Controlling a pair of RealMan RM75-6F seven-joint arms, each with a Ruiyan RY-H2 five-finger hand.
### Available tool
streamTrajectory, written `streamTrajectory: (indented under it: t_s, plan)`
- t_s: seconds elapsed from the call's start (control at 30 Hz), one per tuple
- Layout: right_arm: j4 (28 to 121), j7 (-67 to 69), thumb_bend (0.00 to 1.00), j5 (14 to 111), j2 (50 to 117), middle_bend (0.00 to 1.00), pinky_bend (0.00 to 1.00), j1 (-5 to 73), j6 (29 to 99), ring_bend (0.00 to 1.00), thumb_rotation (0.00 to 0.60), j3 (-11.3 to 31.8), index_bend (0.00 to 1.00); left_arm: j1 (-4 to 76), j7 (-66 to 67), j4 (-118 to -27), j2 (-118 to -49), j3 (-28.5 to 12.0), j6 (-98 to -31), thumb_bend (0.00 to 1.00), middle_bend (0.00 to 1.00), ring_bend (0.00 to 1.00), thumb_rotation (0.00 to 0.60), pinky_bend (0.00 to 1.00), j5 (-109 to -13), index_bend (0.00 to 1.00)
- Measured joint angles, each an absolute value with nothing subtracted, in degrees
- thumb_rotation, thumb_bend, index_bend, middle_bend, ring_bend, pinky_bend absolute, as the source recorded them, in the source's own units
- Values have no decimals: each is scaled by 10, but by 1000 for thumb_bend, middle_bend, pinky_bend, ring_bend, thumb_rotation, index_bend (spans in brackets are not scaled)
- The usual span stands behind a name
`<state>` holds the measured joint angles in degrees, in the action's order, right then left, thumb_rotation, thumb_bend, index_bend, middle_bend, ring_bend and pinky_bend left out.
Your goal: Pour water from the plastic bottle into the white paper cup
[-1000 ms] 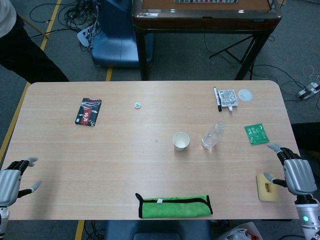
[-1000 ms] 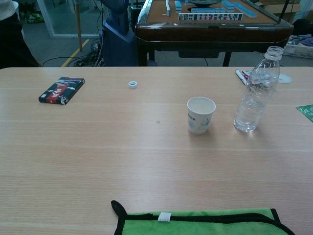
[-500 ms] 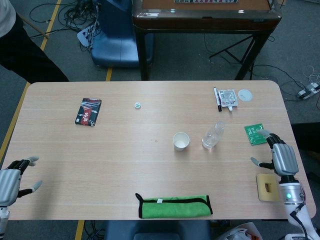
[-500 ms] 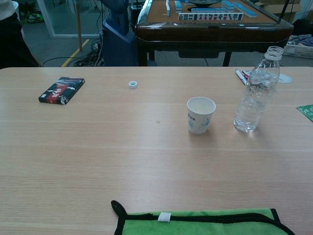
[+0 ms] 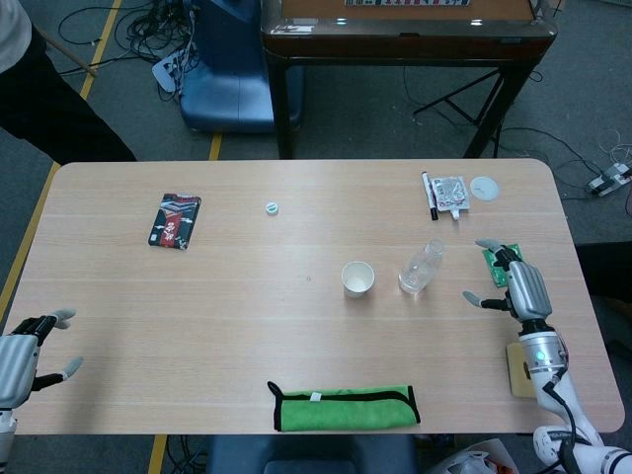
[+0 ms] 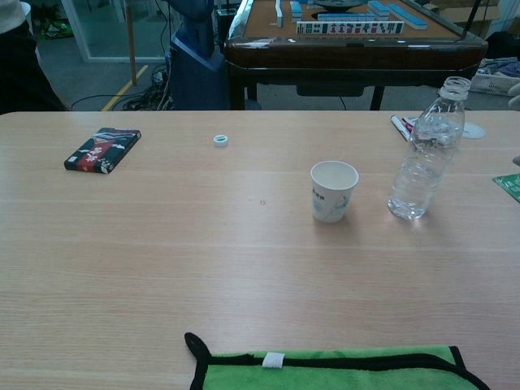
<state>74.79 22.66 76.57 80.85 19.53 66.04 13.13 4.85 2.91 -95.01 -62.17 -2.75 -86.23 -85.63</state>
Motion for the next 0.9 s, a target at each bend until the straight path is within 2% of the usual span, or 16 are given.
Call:
streamTrajectory:
  t_s: [0.9]
  plan:
    - [606,305,0,749,911,202,322,279,557,195,600,132,209,40,10,-965,-604,-32,-870,137,398,362,600,685,-848,300]
